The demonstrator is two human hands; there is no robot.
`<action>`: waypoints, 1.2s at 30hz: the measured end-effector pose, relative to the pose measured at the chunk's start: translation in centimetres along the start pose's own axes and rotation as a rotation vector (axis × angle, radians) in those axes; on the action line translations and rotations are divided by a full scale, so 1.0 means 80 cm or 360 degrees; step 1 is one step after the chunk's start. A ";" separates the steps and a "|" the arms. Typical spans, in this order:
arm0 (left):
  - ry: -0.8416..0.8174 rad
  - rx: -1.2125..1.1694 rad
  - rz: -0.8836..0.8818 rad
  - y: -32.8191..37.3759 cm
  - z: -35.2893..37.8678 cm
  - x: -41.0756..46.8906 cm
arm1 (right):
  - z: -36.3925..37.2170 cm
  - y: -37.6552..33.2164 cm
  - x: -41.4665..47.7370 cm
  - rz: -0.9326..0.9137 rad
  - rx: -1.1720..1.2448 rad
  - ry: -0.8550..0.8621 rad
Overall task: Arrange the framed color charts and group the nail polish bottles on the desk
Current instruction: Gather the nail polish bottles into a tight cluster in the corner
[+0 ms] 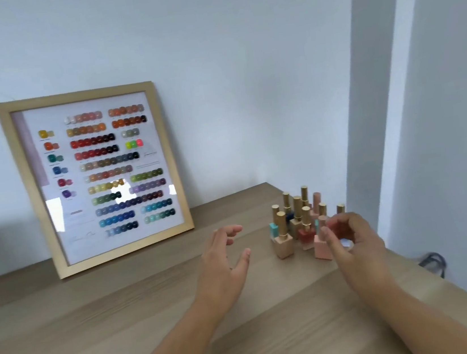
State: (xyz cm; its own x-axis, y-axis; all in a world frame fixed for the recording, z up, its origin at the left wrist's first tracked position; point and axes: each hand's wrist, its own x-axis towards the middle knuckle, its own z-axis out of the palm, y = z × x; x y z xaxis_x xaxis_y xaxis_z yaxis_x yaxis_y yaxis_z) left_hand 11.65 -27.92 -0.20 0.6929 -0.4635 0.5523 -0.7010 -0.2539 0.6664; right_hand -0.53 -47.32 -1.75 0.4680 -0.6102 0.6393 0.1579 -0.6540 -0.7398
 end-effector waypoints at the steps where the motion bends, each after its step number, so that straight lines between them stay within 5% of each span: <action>1: -0.0032 -0.0002 0.0021 0.006 0.009 0.009 | -0.014 0.006 0.009 0.0030 -0.0016 0.0034; 9: -0.0209 -0.0013 0.0027 0.038 0.053 0.115 | -0.067 0.042 0.074 0.0136 -0.0103 -0.0114; 19: -0.0893 0.0213 -0.0180 0.027 0.093 0.202 | -0.063 0.051 0.116 0.0115 -0.0358 -0.0685; 36: -0.0538 0.0273 -0.0063 0.025 0.109 0.244 | -0.078 0.030 0.213 0.0091 -0.0407 -0.0686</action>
State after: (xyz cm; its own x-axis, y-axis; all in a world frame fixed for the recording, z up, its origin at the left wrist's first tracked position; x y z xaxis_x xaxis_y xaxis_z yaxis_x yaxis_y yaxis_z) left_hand 22.27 -44.87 7.55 0.6455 -0.6970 0.3122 -0.7125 -0.4024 0.5749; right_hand 2.41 -62.04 8.67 0.7947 -0.4432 0.4148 -0.0711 -0.7466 -0.6615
